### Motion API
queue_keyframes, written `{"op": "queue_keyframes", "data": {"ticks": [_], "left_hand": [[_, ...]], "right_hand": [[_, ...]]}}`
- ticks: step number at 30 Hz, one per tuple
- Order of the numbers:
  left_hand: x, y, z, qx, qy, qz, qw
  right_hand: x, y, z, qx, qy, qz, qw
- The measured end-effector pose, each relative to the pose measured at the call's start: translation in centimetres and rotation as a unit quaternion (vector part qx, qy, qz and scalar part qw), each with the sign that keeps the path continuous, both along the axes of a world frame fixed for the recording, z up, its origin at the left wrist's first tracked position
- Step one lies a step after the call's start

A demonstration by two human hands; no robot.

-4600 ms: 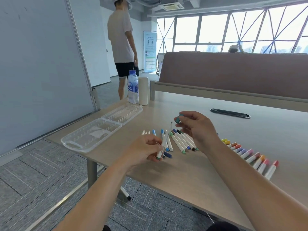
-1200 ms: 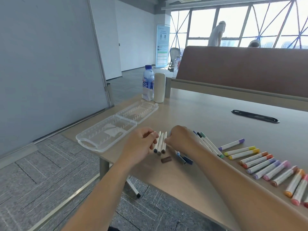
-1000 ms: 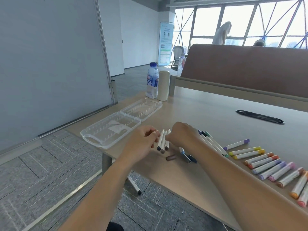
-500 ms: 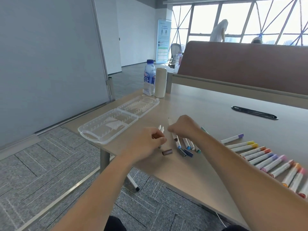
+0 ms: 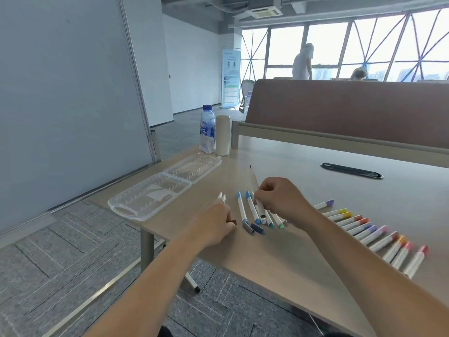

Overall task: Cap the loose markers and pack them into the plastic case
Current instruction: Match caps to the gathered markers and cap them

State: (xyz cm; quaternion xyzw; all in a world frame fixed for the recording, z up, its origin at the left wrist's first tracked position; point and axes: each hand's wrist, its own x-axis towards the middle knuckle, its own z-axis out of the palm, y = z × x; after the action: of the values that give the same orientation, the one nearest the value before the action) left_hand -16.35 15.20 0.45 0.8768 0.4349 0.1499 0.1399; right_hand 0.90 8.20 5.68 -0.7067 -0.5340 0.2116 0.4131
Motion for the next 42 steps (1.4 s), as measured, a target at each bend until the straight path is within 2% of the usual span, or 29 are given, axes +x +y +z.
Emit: {"op": "queue_keyframes", "data": {"ticks": [1,3,5,7,12,15,20,26,32,35,42], "left_hand": [[0.0,-0.2,0.4,-0.011,-0.034,0.006,0.999],[-0.2,-0.5,1.6,-0.094,-0.166,0.02,0.982],[-0.7,-0.5,2.5,-0.19,-0.307,0.019,0.932],[-1.0,-0.2,3.1,-0.232,-0.391,0.018,0.891],[-0.9,0.1,3.8,-0.297,-0.52,0.012,0.801],[-0.9,0.2,3.7,-0.31,-0.547,-0.011,0.778],[-0.9,0.4,3.4,-0.29,-0.522,-0.026,0.801],[-1.5,0.9,3.6,-0.186,-0.407,-0.01,0.894],[-2.3,0.9,4.9,-0.148,-0.279,-0.065,0.947],[-2.2,1.0,4.8,-0.164,-0.253,-0.077,0.95],[-0.8,0.4,3.6,-0.172,-0.342,-0.056,0.922]], "right_hand": [[0.0,-0.2,0.0,0.005,0.011,0.015,1.0],[0.0,-0.7,0.1,0.006,0.023,0.047,0.999],[0.0,-1.2,0.2,0.001,0.025,0.08,0.996],[-0.1,-1.3,0.2,-0.004,0.02,0.096,0.995],[-0.2,-1.5,-0.4,-0.021,-0.019,0.108,0.994],[-0.3,-1.7,-0.8,-0.013,-0.027,0.127,0.991],[-0.1,-1.4,-1.4,-0.004,-0.034,0.134,0.99],[0.2,-1.4,-1.7,-0.002,-0.063,0.134,0.989],[0.4,-1.5,-1.8,-0.012,-0.067,0.142,0.987],[0.3,-1.4,-1.6,-0.013,-0.052,0.148,0.988],[-0.4,-0.9,-1.8,0.004,0.02,0.151,0.988]]}}
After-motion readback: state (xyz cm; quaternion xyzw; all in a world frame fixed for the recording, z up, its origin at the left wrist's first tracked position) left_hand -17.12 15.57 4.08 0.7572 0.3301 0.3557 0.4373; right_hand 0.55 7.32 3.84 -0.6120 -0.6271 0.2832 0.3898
